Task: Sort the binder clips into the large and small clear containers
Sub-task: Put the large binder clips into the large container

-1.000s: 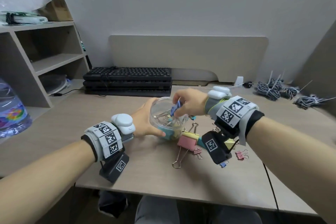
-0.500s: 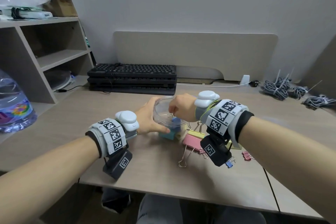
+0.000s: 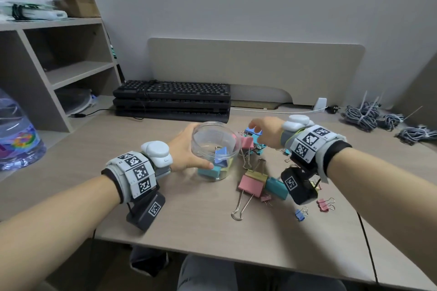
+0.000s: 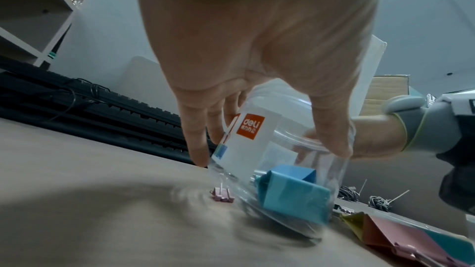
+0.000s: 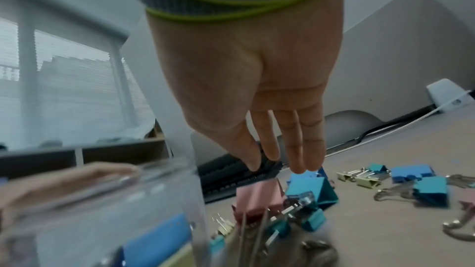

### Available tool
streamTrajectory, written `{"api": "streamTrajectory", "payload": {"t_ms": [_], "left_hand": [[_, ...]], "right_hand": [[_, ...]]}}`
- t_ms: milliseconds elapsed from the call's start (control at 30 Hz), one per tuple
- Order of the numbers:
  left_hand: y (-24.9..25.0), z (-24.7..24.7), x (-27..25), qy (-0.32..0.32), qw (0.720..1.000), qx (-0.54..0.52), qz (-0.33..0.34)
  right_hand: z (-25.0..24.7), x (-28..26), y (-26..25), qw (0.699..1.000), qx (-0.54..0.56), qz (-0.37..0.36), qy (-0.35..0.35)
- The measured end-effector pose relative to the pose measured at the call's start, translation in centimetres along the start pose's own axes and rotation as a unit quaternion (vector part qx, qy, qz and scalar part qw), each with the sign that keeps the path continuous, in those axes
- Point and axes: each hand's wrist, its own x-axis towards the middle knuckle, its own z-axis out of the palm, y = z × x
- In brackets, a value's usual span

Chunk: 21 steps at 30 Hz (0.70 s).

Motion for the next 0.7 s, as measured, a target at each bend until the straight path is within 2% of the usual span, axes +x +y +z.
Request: {"api": "streamTrajectory", "payload": {"t_ms": [233,433,700], "left_hand": [[-0.8,-0.4,-0.3,0.04,0.999,0.013,0.015],[-0.6,-0.4,-0.6,0.028,0.999,0.029,0.014],[0.7,0.3,-0.7,0.009,0.999,0.032,0.002]], "right_hand": [[2.3,1.4,-2.1,0.995,-0.083,-0.025,-0.04],[3.5,1.9,-3.1,0.988,-0.139,-0.027,-0.057],[1.5,0.5,-0.3,0.999,-0.003,0.023,0.025]]}}
